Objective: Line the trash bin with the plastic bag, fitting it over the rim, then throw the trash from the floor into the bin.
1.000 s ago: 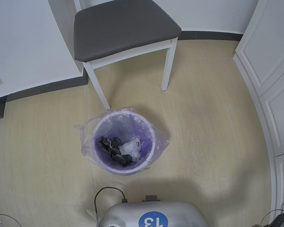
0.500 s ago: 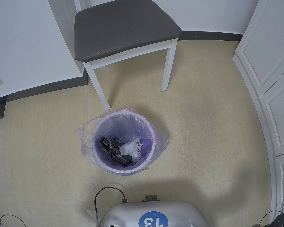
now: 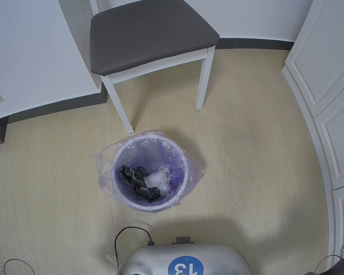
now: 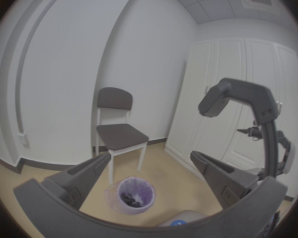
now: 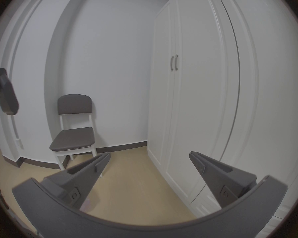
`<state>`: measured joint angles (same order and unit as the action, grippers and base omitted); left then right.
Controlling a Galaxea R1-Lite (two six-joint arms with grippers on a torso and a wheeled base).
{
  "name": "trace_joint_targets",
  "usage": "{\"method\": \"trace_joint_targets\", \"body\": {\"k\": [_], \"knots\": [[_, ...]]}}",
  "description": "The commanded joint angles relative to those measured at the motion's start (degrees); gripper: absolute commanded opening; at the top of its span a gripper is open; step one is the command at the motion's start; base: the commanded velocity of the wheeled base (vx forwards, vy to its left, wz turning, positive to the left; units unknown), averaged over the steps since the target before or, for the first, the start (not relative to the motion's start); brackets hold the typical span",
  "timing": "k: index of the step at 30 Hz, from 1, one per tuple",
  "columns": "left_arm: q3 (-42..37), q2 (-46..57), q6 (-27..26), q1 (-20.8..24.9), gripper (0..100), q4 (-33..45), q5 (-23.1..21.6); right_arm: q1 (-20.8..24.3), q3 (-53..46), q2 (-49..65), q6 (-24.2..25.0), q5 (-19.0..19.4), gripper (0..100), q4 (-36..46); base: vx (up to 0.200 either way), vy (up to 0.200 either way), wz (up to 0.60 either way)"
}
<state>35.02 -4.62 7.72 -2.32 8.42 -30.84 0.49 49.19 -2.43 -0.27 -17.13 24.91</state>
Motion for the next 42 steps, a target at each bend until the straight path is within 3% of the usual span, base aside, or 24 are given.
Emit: {"method": "trace_joint_targets", "body": {"k": [1, 5, 13, 21, 30, 36, 42], "knots": [[-5.40, 4.36, -3.67, 2.49, 100, 0.01, 3.16, -0.66, -4.45, 2.43, 2.03, 2.45, 100, -0.03, 0.000, 0.000, 0.00], [-8.57, 4.62, -4.20, 2.23, 100, -0.78, 9.75, -0.66, -12.10, 2.43, 2.90, 3.68, 100, -4.16, 0.000, 0.000, 0.00], [-14.72, 4.62, -4.90, 2.23, 100, -4.38, 16.16, -0.66, -30.38, 2.43, 2.55, 8.08, 100, -21.39, 0.000, 0.000, 0.00], [-22.63, 4.62, -5.08, 2.32, 100, -7.11, 18.63, -0.66, -47.34, 2.43, 2.03, 11.94, 100, -33.43, 0.000, 0.000, 0.00], [-34.76, 4.62, -8.95, 2.32, 100, -11.94, 28.12, -0.66, -49.19, 2.43, 1.59, 14.75, 100, -29.39, 0.000, 0.000, 0.00], [-34.94, 4.62, -9.91, 2.23, 100, -12.03, 30.75, -0.66, -49.19, 2.43, 1.50, 18.36, 100, -29.30, 0.000, 0.000, 0.00], [-34.67, 4.62, -12.11, 2.23, 100, -11.24, 40.51, -0.66, -49.19, 2.43, -0.70, 20.73, 100, -27.45, 0.000, 0.000, 0.00]]}}
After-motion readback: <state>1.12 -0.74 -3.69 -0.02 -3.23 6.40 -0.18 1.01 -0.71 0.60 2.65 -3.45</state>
